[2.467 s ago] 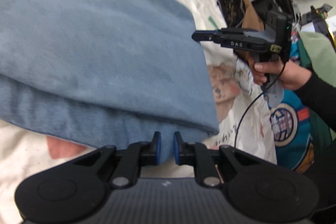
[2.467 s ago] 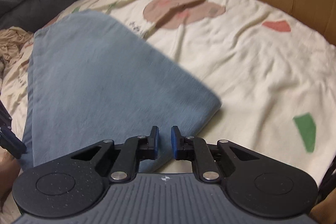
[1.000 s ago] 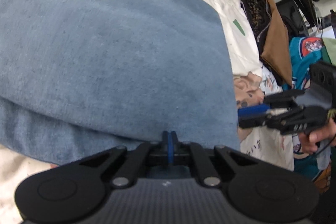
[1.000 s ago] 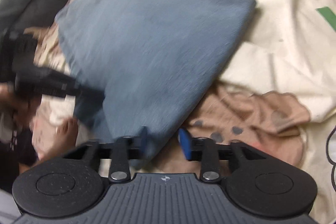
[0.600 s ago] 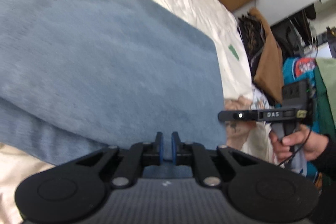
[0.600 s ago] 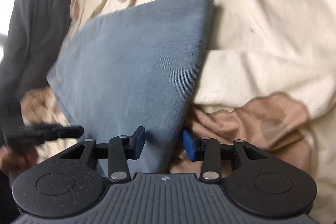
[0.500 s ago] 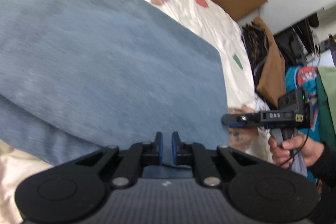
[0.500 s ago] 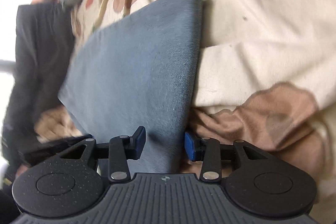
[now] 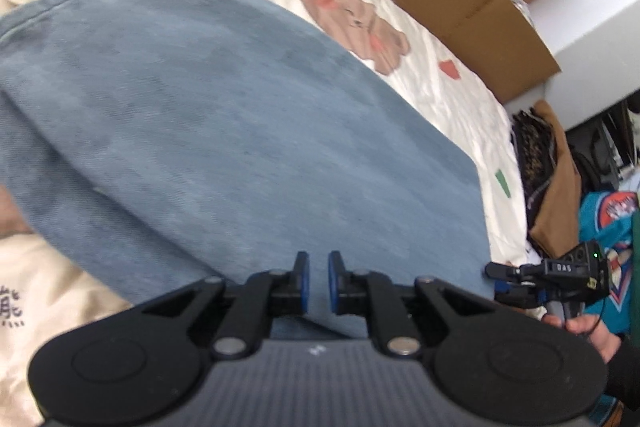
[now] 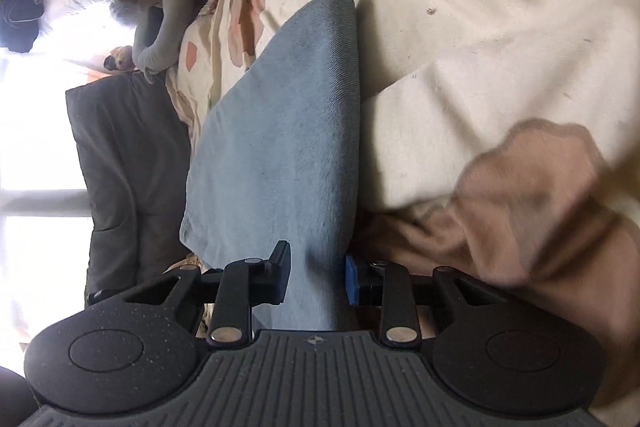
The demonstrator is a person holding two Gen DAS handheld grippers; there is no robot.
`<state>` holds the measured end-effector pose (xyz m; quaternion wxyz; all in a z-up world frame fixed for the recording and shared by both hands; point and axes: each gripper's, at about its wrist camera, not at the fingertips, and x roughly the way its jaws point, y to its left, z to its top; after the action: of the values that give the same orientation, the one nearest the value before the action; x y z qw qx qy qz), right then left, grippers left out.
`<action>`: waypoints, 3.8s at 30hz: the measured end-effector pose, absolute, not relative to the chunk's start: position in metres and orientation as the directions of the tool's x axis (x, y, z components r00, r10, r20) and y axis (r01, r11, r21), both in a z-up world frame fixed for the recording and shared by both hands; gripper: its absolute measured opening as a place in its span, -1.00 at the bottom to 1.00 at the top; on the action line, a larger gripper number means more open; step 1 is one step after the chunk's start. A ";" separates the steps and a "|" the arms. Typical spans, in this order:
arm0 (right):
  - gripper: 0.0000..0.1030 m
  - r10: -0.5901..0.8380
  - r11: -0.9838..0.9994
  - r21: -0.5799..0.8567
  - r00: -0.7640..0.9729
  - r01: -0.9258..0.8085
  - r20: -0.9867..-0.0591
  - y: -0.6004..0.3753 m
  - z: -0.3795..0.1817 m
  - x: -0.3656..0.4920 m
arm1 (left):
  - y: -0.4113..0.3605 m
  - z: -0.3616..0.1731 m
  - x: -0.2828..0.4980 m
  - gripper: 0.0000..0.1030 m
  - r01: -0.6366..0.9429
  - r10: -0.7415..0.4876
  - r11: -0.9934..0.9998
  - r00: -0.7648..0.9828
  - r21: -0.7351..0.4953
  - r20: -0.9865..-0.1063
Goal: Fold clothes
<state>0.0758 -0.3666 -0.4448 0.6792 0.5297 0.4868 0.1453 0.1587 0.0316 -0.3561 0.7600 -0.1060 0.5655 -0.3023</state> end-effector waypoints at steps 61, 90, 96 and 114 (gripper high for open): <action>-0.71 0.600 0.498 0.775 0.492 0.388 -0.631 -0.460 -0.422 0.090 | -0.057 -0.377 0.146 -0.70 0.470 -0.685 0.664 0.070 -0.582 -0.725; -0.88 0.570 0.654 0.715 0.460 0.249 -0.681 -0.405 -0.372 0.077 | -0.058 -0.388 0.160 -0.73 0.484 -0.662 0.672 0.053 -0.560 -0.748; -0.89 0.576 0.610 0.727 0.455 0.314 -0.679 -0.420 -0.369 0.070 | -0.070 -0.384 0.158 -0.73 0.519 -0.674 0.637 0.016 -0.570 -0.739; -0.80 0.584 0.429 0.760 0.492 0.488 -0.646 -0.461 -0.401 0.022 | -0.138 -0.376 0.185 -0.73 0.557 -0.664 0.658 0.112 -0.507 -0.739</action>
<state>0.0221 -0.4615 -0.4009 0.6794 0.5331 0.5029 0.0352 0.1846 -0.1384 -0.3764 0.7439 -0.0512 0.5251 -0.4102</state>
